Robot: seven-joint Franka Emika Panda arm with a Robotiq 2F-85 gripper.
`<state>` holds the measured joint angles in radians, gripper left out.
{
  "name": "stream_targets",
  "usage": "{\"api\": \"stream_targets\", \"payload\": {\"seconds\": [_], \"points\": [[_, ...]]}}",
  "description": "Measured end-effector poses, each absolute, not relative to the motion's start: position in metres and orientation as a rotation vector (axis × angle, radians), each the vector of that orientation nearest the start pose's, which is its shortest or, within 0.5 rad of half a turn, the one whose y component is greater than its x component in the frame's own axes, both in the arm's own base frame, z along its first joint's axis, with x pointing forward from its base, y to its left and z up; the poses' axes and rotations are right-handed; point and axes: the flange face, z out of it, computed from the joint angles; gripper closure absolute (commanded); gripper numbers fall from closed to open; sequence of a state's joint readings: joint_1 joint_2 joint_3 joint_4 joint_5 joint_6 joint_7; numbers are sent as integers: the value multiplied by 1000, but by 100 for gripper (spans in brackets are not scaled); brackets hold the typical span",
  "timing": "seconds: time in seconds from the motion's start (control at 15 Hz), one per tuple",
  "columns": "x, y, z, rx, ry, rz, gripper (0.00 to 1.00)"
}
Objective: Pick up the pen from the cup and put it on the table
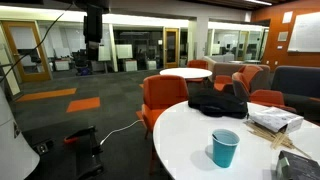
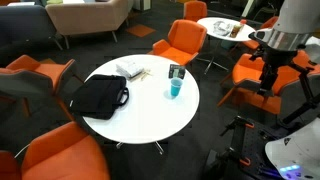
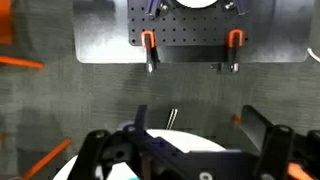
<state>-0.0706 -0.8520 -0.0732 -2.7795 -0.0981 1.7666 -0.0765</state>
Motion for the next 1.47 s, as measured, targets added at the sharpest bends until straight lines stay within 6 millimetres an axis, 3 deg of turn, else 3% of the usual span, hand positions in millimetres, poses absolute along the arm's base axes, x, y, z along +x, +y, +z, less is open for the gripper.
{"api": "stream_targets", "payload": {"seconds": [0.53,0.73,0.93,1.13,1.47], "points": [[273,-46,426,-3157,26,246,0],[294,-48,419,-3163,93,123,0],[335,-67,391,-3161,223,54,0],[382,-103,371,-3150,360,93,0],[488,-149,340,-3172,424,171,0]]}}
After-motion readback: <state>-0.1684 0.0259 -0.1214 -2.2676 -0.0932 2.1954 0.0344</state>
